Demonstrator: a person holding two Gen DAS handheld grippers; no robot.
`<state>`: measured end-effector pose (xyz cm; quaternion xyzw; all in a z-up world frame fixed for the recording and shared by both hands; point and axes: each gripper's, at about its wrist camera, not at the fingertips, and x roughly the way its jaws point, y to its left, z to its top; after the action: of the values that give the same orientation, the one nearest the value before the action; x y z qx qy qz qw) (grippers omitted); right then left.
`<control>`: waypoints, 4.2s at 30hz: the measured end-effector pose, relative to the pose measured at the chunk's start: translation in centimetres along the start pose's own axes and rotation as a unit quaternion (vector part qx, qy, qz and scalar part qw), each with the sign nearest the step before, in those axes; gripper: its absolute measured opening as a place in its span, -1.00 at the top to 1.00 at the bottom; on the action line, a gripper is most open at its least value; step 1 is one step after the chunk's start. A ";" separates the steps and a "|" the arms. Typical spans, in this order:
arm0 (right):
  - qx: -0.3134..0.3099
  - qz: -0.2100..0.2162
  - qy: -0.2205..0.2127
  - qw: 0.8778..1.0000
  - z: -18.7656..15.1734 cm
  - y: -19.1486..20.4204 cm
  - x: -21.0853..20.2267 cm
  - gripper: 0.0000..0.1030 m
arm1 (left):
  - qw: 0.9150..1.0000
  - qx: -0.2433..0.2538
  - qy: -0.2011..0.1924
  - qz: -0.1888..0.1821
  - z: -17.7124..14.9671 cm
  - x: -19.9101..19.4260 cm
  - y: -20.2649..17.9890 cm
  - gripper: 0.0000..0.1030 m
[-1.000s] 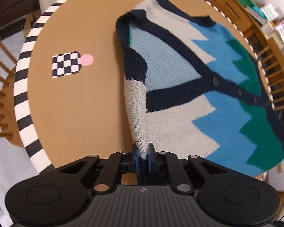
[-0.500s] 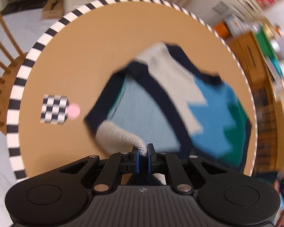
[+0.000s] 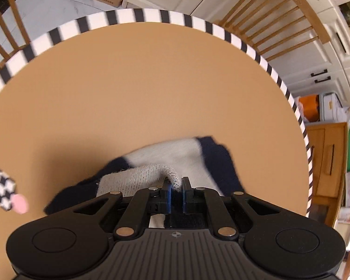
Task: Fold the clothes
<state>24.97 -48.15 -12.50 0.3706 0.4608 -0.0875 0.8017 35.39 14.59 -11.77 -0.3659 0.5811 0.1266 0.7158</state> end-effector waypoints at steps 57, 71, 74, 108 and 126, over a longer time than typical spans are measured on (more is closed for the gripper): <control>-0.398 0.009 -0.002 0.917 -8.6 7.7 -2.1 0.13 | 0.881 0.383 -0.266 0.083 -13.0 -4.0 -4.0 -0.52; -0.415 -0.002 0.042 0.909 -18.2 6.6 3.2 0.26 | 0.900 0.370 -0.212 0.090 -21.4 2.3 -1.4 -0.75; -0.410 -0.015 0.043 0.911 -17.5 5.6 2.4 0.26 | 0.921 0.335 -0.178 0.085 -19.6 2.4 -0.8 -0.82; -0.246 -0.092 0.035 0.964 -8.2 1.4 4.9 0.41 | 0.977 0.201 -0.033 0.059 -27.3 0.4 -2.2 0.88; -0.316 -0.087 0.099 0.939 -14.0 2.2 1.8 0.52 | 0.963 0.243 -0.054 0.101 -23.6 -1.0 -1.4 0.98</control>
<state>17.57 -36.75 -17.00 0.0632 0.5724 0.0309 0.8169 18.47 -1.95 -11.68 -0.1127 0.5890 0.0725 0.7970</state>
